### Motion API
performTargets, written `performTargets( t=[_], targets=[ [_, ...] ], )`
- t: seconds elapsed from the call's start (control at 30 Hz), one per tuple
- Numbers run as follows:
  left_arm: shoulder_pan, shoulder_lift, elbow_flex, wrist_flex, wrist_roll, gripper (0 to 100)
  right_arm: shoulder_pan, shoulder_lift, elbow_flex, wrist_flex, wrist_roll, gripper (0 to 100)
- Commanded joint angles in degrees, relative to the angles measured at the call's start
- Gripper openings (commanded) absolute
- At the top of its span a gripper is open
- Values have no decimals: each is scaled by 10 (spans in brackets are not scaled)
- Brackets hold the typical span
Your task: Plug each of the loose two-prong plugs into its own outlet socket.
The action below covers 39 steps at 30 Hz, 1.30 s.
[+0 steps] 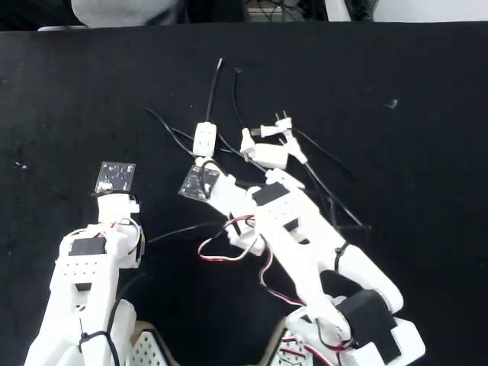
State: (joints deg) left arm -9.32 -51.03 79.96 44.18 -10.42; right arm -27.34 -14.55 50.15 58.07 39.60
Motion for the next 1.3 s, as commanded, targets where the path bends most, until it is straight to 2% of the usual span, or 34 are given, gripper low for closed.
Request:
performTargets(
  t=[0.0, 0.17, 0.3, 0.5, 0.6, 0.67, 0.83, 1.07, 1.27],
  targets=[
    [3, -3, -3, -8, 4, 117, 20, -51, -43, 58, -2, 11],
    [3, -3, -2, -8, 4, 116, 70, -146, -53, 96, 1, 11],
    [3, -3, -2, -6, 4, 116, 120, -242, -59, 137, 49, 11],
    [3, -3, -2, -6, 4, 116, 268, -385, -92, 183, 115, 11],
    [3, -3, -2, -6, 4, 116, 330, -410, -109, 183, 117, 11],
    [3, -3, -2, -6, 4, 116, 353, -408, -124, 182, 91, 11],
    [3, -3, -2, -4, 4, 116, 412, -356, -156, 121, 8, 11],
    [3, -3, -2, -4, 4, 116, 513, -173, -255, 14, -66, 11],
    [3, -3, -2, -4, 4, 116, 548, 49, -376, -64, -54, 11]
  ],
)
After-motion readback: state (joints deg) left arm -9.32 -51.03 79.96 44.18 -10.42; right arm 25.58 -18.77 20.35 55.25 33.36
